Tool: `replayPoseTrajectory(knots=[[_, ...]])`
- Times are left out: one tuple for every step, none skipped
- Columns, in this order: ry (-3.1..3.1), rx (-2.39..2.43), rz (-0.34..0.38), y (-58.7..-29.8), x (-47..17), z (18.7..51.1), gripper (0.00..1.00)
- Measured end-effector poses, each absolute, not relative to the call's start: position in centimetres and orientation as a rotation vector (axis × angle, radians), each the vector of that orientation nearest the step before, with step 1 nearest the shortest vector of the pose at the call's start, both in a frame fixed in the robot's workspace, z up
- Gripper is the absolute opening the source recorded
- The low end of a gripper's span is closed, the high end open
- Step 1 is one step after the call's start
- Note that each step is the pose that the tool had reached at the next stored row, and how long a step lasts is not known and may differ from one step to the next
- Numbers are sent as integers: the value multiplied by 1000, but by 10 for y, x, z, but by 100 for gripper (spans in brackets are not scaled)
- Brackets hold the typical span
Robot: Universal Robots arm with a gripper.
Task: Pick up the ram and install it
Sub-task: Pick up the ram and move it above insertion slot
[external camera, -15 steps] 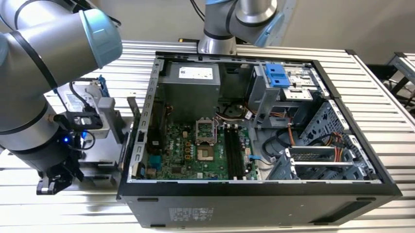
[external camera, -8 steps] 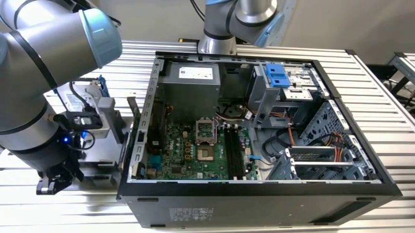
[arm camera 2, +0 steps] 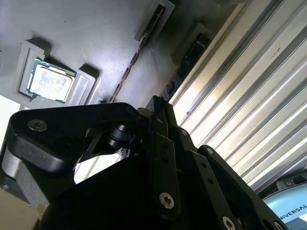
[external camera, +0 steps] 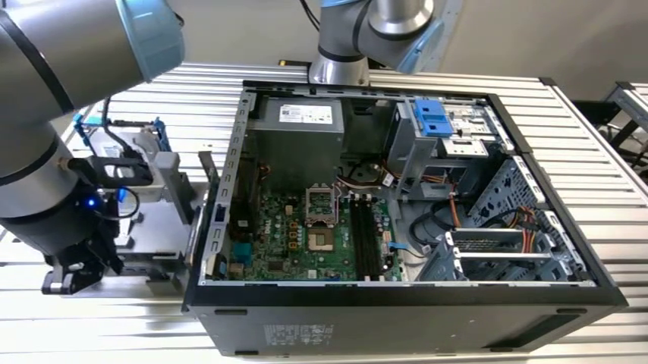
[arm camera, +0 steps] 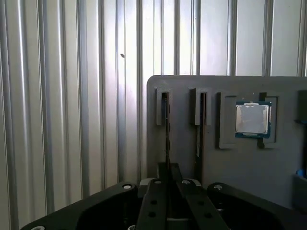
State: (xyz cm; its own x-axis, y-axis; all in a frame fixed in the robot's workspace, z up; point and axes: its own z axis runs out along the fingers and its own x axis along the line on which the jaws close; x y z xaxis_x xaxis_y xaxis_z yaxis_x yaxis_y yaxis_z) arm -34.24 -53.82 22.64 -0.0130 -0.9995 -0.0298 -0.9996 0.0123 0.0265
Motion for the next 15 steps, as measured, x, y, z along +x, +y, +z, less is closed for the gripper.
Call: replayPoseTrajectory(knots=[[2233,-2205,62,-538,-342,229,0],[2233,-2205,62,-538,-342,232,0],[2233,-2205,62,-538,-342,234,0],[2233,-2205,62,-538,-342,237,0],[2233,-2205,62,-538,-342,240,0],[2233,-2205,62,-538,-342,243,0],[2233,-2205,62,-538,-342,247,0],[2233,-2205,62,-538,-342,251,0],[2233,-2205,62,-538,-342,255,0],[2233,-2205,62,-538,-342,260,0],[2233,-2205,62,-538,-342,265,0],[2233,-2205,62,-538,-342,269,0],[2233,-2205,62,-538,-342,273,0],[2233,-2205,62,-538,-342,278,0],[2233,-2205,62,-538,-342,283,0]])
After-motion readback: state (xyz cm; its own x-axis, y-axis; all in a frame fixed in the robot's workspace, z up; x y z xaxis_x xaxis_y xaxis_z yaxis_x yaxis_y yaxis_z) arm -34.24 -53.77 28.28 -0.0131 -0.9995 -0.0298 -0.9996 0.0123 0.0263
